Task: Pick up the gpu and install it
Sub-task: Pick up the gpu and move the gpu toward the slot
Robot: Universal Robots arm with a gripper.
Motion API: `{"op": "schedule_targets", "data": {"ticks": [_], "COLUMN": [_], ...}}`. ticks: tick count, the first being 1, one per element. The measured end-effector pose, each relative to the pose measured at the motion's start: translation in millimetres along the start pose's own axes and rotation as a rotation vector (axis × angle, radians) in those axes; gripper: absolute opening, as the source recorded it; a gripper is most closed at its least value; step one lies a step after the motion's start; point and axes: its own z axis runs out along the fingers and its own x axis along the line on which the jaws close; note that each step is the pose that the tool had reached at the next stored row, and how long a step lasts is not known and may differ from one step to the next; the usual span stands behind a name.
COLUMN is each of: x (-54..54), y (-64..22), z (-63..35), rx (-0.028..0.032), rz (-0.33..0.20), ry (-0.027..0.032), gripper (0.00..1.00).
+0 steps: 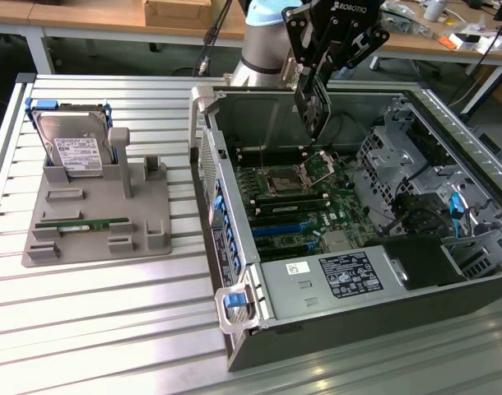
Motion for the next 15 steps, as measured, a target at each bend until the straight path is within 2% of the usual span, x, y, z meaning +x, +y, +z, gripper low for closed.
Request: {"op": "schedule_targets", "data": {"ticks": [8, 15], "x": [-2.3, -2.8], "y": [-5.7, -7.1], "z": [0.2, 0.2], "rx": [0.0007, 0.0012], "rz": [0.0, 0.0], "ry": [-0.0001, -0.0001], "gripper": [0.26, 0.26]}}
